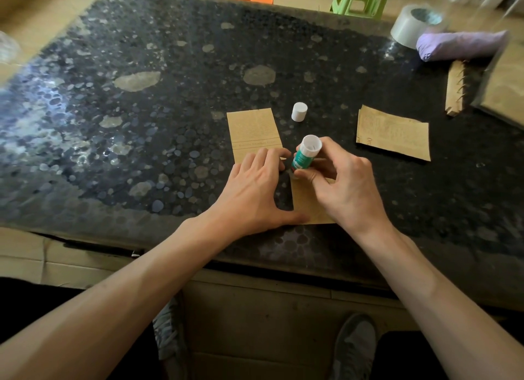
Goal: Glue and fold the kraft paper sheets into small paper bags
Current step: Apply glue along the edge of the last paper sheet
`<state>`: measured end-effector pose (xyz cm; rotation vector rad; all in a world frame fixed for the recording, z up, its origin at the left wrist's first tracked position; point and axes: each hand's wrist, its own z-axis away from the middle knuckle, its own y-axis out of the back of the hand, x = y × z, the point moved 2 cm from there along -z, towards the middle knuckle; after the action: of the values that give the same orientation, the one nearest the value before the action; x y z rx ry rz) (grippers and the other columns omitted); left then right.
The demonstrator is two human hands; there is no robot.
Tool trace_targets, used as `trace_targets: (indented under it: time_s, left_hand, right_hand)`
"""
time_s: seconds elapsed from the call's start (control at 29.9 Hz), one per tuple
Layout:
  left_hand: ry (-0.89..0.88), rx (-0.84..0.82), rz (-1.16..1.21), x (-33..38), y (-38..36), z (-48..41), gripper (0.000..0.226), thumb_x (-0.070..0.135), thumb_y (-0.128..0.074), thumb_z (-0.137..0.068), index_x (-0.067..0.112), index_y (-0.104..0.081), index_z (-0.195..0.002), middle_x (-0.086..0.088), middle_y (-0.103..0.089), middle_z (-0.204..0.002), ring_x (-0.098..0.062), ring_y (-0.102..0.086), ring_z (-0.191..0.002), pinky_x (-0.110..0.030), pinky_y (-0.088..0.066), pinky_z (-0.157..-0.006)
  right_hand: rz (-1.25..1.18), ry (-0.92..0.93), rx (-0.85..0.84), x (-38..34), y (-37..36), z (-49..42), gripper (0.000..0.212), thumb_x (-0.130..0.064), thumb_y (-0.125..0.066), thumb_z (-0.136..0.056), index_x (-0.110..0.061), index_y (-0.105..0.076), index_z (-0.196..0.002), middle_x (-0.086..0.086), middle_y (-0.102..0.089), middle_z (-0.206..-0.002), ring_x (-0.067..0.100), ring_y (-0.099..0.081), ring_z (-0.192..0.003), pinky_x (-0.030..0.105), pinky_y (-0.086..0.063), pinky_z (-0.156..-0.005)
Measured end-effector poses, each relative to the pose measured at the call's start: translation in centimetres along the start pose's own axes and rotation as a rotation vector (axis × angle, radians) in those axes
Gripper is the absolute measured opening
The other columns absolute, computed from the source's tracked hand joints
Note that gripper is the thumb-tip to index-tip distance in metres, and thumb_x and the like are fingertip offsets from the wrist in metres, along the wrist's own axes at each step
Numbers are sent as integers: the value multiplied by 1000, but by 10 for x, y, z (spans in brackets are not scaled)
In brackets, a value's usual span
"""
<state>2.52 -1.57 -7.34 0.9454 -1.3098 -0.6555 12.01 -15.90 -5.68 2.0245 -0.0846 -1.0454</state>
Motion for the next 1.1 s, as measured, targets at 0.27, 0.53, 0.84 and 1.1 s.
trace_targets:
  time_s: [0.27,0.53,0.84,1.1]
  left_hand:
    - [-28,-20,-11,-2,2,-1,91,73,-74,-64,33,-40,-138,13,-42,-125,-10,-38,-118,-29,-32,-99]
    - [-28,-52,-17,-3,2,-2,82,78,-66,-63,38,-46,-132,11,-39,-126,-11,-37,-120,-30,-30,-98]
    - [-33,-54,-30,-3,2,-2,81,77,-68,-65,39,-47,-132,11,-39,-127,-12,-36,-121,-30,-29,-99]
    - [-35,-56,-37,-3,3,-1,82,79,-66,-65,39,-47,-134,10,-39,-129,-10,-35,-121,-31,-30,-103]
  right_hand:
    - [-178,-47,108,4,22,-2,32,-21,-77,-94,-11,-64,-122,-8,-72,-112,5,-71,-105,29,-60,-91]
    - [-78,-61,-42,8,16,3,31,-26,-79,-92,-18,-67,-119,-24,-66,-106,-12,-65,-100,8,-51,-86]
    - [-2,-36,-114,3,14,1,32,-24,-75,-94,-20,-64,-124,-14,-71,-118,0,-65,-112,14,-51,-97]
    - [58,-33,-48,2,14,3,33,-38,-77,-92,-19,-64,-115,-18,-65,-106,-3,-64,-92,4,-50,-82]
